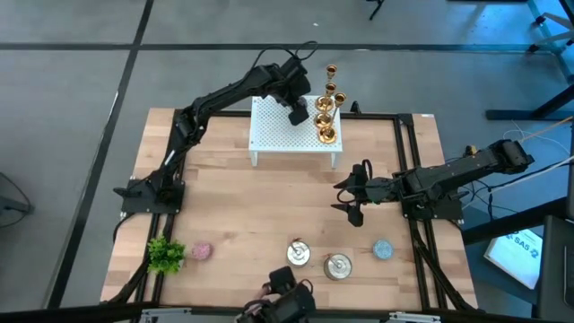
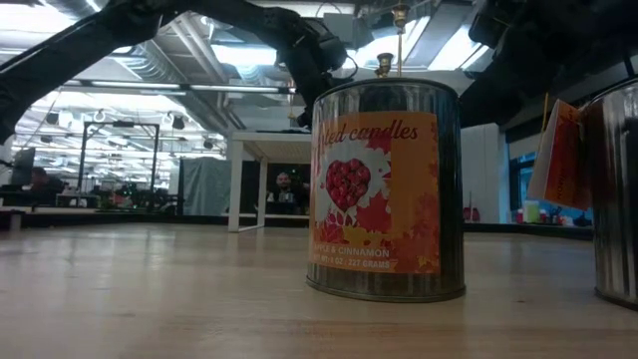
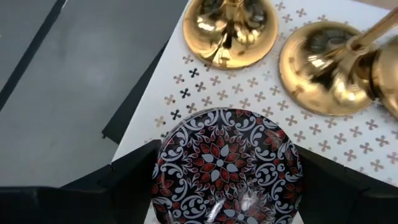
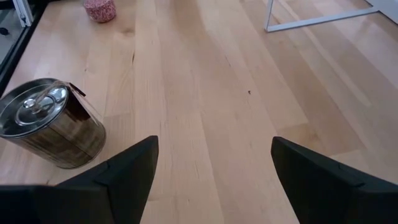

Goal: Pick & Place candle stick holders
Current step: Put the red patterned scented candle on the shelf

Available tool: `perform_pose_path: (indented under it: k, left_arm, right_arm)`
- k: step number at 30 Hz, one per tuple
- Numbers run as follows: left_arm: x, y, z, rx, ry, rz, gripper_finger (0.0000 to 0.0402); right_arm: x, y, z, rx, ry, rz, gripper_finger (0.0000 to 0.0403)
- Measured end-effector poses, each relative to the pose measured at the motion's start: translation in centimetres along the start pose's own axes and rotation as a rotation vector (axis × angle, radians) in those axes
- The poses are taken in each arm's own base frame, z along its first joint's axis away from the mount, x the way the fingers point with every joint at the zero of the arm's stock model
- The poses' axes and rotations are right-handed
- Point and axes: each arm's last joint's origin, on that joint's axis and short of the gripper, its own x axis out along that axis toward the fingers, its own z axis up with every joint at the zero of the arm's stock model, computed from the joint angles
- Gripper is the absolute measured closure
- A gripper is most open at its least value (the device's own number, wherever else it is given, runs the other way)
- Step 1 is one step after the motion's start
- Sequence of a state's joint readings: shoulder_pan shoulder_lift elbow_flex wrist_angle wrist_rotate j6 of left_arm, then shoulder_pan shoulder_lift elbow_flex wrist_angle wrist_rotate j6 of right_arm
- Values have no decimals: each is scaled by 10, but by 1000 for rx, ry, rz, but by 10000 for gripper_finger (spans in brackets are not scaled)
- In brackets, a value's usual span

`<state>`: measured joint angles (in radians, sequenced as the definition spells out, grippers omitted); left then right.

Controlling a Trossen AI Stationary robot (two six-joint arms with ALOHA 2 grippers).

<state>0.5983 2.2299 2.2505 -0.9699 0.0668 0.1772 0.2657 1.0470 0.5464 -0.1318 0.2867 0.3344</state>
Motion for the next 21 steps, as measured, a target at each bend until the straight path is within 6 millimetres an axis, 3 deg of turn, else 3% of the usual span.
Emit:
perform_pose_path:
  k: [7,13,18,21]
  left_arm:
    - [0,-2,7,-23,-64,4,80]
    - [0,-3,7,-75,-63,0,47]
    - [-1,0,6,-59,-38,120,29]
    - [-14,0,10,-42,-51,205,35]
  right_arm:
    - [0,0,0,1,1,2,87]
    - [0,0,0,-2,1,2,87]
    - [0,0,0,-2,1,2,87]
    - [0,0,0,-2,1,2,87]
